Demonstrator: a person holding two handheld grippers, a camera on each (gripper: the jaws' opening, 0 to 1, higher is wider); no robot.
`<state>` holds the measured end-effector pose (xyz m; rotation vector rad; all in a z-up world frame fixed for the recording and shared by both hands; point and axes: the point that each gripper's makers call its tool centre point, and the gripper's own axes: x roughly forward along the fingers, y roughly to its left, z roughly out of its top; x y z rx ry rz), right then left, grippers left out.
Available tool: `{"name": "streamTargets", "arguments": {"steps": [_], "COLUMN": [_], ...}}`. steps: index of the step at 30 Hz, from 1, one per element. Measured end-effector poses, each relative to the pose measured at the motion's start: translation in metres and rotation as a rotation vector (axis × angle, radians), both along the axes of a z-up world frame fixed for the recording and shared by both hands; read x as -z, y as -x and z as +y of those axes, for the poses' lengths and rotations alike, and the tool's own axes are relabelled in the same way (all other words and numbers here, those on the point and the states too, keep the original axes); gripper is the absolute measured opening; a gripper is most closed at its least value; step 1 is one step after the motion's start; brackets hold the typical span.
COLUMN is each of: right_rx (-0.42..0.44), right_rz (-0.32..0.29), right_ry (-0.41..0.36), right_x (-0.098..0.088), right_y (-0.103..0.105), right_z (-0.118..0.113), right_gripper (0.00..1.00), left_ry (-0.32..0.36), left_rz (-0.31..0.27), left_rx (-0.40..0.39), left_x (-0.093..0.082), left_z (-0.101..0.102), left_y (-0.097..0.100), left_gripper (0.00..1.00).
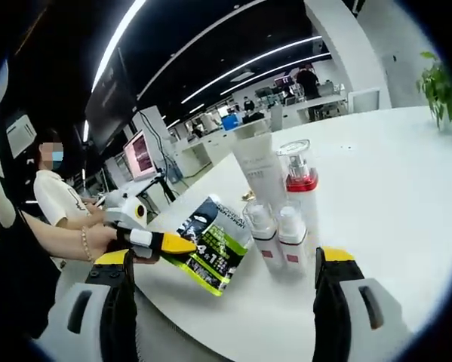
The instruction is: Arrange the skincare products in the storage area until every visible bottle or jar stands upright without overlapping.
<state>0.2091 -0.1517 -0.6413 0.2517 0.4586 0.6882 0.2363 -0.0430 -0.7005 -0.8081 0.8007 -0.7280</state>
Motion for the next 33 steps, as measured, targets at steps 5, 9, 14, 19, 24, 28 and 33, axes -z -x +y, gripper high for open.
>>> {"name": "streamTargets", "arguments": {"steps": [5,9,14,19,24,28,33], "right_rx": [0.009,0.006,0.008,0.007,0.008,0.007,0.005], "right_rz": [0.007,0.011,0.017,0.018,0.020,0.022,0.024], "right_ry": [-0.008,-0.006,-0.008,-0.015,-0.016,-0.016,-0.015], "right_x": [0.000,0.002,0.004,0.004,0.003,0.002,0.003], "right_y": [0.000,0.000,-0.001,-0.001,0.000,0.001,0.001], "right_z": [-0.001,-0.001,-0.002,-0.002,0.000,0.001,0.001], "right_gripper": [0.99,0.99,0.99,0.99,0.99,0.99,0.99], "left_ry": [-0.070,-0.158,-0.256,-0.389,-0.532,-0.715,-0.763], "left_rz": [-0.048,-0.083,-0.102,-0.161,-0.229,-0.341,-0.381], "left_rx": [-0.014,-0.014,0.025,0.078,0.133,0.200,0.247], "left_x": [0.011,0.019,0.031,0.041,0.049,0.054,0.053], "left_z": [0.003,0.004,0.008,0.015,0.018,0.026,0.023], "left_y": [-0.005,-0.005,-0.003,-0.005,-0.004,-0.007,-0.005], "left_gripper": [0.00,0.00,0.00,0.03,0.07,0.14,0.20]}}
